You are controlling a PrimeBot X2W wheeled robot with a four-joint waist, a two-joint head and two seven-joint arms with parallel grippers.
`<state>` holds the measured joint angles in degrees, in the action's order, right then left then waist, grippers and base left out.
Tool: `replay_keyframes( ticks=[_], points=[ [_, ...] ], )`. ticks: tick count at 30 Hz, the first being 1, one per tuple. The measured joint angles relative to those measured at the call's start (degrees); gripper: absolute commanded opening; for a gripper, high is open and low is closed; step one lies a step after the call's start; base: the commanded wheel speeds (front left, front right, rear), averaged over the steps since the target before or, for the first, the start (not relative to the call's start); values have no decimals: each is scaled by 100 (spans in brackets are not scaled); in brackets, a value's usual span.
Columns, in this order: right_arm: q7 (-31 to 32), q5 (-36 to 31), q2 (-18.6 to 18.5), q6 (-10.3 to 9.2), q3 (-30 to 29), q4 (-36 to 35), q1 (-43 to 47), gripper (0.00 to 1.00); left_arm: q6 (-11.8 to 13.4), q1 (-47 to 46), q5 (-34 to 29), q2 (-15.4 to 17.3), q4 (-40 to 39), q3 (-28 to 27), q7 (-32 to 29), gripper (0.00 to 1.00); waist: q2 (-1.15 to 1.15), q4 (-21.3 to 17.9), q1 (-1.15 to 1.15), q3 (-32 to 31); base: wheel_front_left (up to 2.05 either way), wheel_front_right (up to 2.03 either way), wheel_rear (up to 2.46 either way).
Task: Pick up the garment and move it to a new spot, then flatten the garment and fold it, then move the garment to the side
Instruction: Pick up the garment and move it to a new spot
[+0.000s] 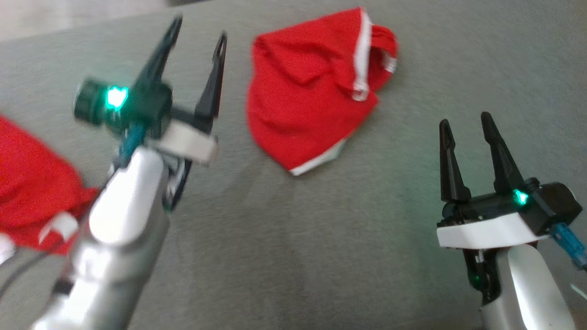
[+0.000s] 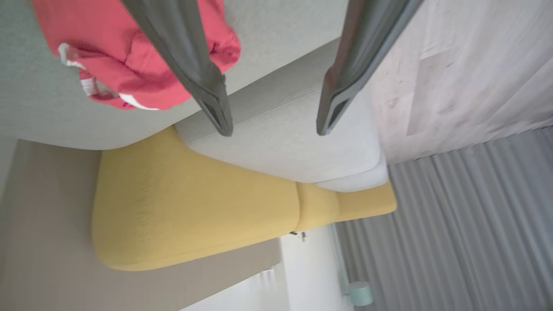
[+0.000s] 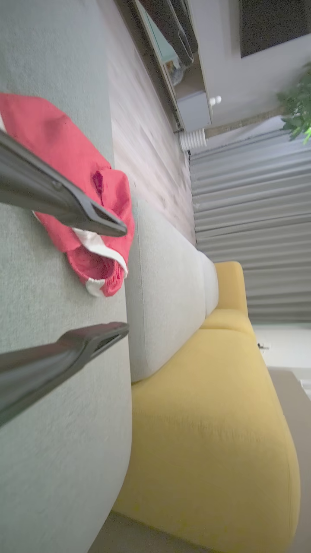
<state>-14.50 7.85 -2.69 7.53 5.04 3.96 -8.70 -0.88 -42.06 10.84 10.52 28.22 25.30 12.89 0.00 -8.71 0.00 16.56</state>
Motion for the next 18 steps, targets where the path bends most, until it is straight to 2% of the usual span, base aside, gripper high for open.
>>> replay_keyframes(
  ticks=[8,12,18],
  points=[
    [-14,-197,1,0,-229,189,365,100,455,1764,129,83,-595,-127,140,100,0,825,-1,-510,0,0,0],
    [-14,-261,2,0,-324,288,604,100,653,2618,249,-33,-926,-187,156,100,0,1140,-1,-742,0,0,0],
    [-13,-422,3,0,-404,470,689,100,733,2967,204,-238,-1307,-252,156,100,0,1521,-1,-851,0,0,0]
  ],
)
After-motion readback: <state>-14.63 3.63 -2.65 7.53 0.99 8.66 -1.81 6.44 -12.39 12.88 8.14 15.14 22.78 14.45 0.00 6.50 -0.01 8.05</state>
